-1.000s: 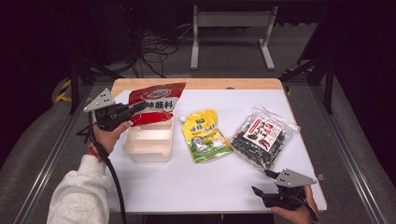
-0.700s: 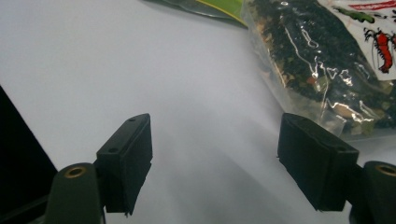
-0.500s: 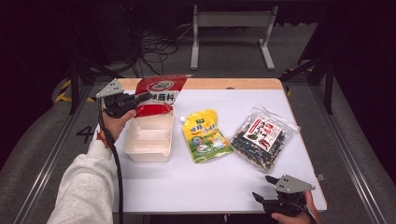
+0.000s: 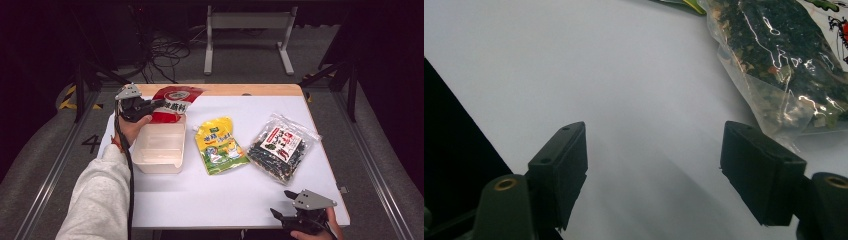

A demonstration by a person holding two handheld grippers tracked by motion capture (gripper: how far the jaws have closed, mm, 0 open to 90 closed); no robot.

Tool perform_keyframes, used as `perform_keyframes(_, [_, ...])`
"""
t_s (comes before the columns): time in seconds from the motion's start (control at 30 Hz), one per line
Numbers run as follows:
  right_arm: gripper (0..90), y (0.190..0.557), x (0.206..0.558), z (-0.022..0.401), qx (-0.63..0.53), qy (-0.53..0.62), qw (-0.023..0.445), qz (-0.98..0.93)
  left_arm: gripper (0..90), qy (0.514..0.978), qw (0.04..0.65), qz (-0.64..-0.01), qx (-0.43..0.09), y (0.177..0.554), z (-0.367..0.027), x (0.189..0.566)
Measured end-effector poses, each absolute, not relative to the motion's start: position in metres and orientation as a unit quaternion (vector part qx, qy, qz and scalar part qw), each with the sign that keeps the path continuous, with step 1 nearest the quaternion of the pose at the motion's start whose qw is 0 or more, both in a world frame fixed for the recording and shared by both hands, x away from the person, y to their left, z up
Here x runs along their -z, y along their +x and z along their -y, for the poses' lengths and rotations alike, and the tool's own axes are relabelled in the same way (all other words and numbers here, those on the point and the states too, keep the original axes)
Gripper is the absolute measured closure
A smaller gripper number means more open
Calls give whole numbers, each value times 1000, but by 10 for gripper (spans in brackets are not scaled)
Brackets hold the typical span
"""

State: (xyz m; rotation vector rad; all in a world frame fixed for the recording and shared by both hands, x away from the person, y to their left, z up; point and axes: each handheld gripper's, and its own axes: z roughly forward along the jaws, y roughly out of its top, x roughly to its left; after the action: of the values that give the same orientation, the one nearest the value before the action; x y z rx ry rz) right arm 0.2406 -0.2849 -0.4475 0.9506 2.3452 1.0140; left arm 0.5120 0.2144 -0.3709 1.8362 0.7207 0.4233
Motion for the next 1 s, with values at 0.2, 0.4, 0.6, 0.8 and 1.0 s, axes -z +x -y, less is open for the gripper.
perform_keyframes(0.2, [270, 241, 447, 285, -365, 339, 206, -842, 792, 774, 513, -316, -192, 505, -225, 368])
perform_keyframes(0.4, [279, 242, 446, 283, -363, 330, 207, -847, 895, 805, 472, -303, -191, 494, -237, 376])
perform_keyframes(0.6, [277, 242, 443, 277, -368, 322, 215, -845, 893, 824, 421, -325, -195, 495, -234, 391])
perform_keyframes(0.8, [301, 244, 440, 283, -375, 343, 237, -828, 896, 820, 421, -338, -188, 498, -236, 397])
perform_keyframes(1.0, [318, 244, 438, 288, -379, 349, 243, -822, 858, 806, 429, -355, -201, 493, -236, 392])
